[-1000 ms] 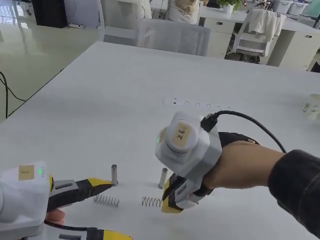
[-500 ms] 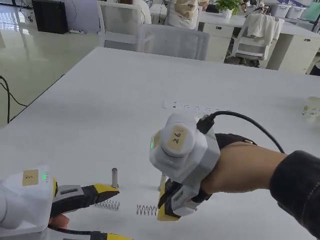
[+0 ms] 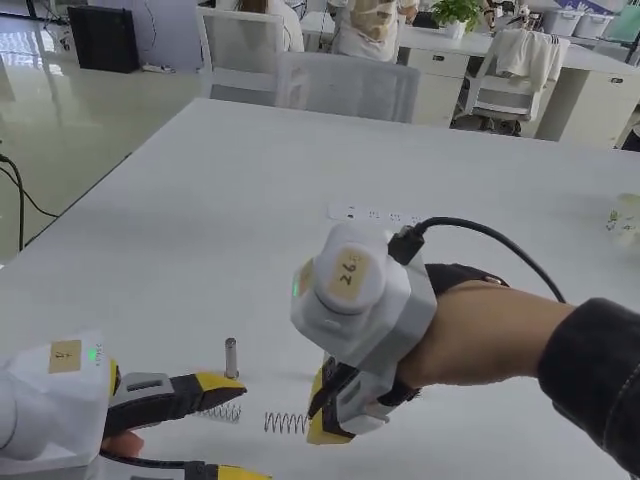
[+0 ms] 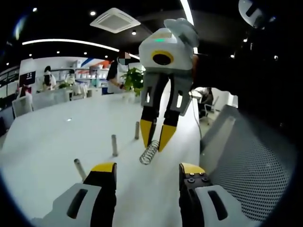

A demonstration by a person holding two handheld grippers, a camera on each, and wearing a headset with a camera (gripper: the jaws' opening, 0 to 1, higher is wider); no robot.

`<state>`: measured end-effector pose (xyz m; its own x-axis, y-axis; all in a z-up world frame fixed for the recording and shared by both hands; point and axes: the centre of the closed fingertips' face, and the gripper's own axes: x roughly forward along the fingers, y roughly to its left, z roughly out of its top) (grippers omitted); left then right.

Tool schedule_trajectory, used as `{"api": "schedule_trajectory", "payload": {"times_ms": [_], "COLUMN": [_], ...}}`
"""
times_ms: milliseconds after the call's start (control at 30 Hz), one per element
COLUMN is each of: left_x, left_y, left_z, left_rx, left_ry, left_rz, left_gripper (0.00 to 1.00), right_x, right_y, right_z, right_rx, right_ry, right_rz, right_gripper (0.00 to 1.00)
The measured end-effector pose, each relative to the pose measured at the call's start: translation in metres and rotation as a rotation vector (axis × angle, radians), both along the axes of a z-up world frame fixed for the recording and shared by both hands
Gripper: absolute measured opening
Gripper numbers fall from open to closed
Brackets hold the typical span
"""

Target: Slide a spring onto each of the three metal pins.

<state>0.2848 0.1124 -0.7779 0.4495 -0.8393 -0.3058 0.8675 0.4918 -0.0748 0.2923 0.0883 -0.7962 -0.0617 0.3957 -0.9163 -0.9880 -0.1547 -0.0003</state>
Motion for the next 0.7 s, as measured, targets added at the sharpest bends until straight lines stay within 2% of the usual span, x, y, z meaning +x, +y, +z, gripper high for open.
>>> {"api": "schedule_trajectory", "payload": {"times_ms": [500,700], "left_x": [-0.0007,-0.0020], "left_y": [-0.0029,-0.0054], "left_z": [0.0040,0.0057], "left_rx": [0.006,0.005], "left_ry": [-0.027,-0.040], "left_rz": [-0.024,-0.042], "left_gripper": [0.38,0.31], "right_x": [-0.0068,-0.0084], "right_y": [0.0067,0.0075], "right_z": [0.0068,0.0072], "right_rx": [0.011,0.011], "right_ry": [-0.013,-0.016], "right_rz": [0.044,0.057], "right_gripper": [0.08,0.08]}}
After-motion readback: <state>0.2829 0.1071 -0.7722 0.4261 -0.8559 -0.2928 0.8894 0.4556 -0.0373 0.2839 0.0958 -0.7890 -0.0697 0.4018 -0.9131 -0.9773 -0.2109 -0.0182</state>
